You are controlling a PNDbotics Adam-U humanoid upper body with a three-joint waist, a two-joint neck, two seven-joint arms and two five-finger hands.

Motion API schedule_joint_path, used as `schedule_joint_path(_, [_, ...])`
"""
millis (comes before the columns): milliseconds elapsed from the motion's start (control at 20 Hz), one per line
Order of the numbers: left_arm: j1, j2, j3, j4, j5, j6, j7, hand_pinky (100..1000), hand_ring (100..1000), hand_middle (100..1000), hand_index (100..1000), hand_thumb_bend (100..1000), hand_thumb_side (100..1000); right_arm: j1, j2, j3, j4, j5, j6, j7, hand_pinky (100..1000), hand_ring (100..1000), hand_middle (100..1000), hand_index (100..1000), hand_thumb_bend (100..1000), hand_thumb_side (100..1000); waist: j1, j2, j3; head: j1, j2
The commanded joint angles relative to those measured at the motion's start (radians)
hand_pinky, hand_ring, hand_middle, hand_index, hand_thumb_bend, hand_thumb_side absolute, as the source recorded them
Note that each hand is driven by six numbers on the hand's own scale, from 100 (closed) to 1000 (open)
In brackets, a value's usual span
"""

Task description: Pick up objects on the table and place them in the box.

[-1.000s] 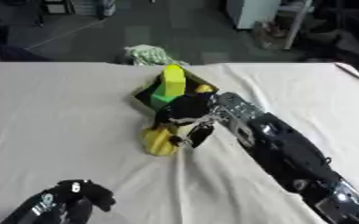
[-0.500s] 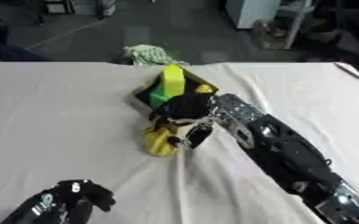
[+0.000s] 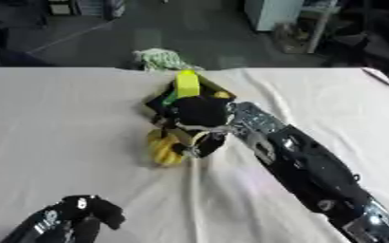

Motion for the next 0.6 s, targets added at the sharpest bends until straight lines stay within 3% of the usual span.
schedule_joint_path(50, [-0.006, 0.007, 0.002, -0.021, 0.002, -0.004, 0.0, 720, 697, 540, 731, 100, 708, -0.011, -0.024, 0.003, -0.03, -0.023, 0.002, -0.058, 834, 860, 827, 356, 100, 202, 0.002, -0.015, -0.002, -0.005, -0.011])
schedule_joint_path(400, [-0.004, 0.008, 0.003, -0.021, 0.002, -0.003, 0.0, 720, 698, 540, 731, 100, 708, -0.009, -0.062, 0.01, -0.084, -0.116, 0.019, -0.111, 820, 840, 803, 340, 100, 149, 0.001, -0.018, -0.003, -0.005, -0.01])
schedule_joint_path(450, [-0.003, 0.008, 0.004, -0.021, 0.002, -0.003, 0.001, 720, 698, 540, 731, 100, 707, -0.015, -0.071, 0.005, -0.094, -0.131, 0.025, -0.11, 811, 829, 790, 339, 100, 103, 0.0, -0.019, -0.005, -0.003, -0.01])
schedule_joint_path(600, [-0.002, 0.009, 0.005, -0.021, 0.002, -0.003, 0.002, 720, 698, 540, 731, 100, 706, -0.022, -0.117, -0.031, -0.152, -0.177, 0.052, -0.137, 810, 827, 788, 344, 100, 100, -0.001, -0.021, -0.007, -0.002, -0.011])
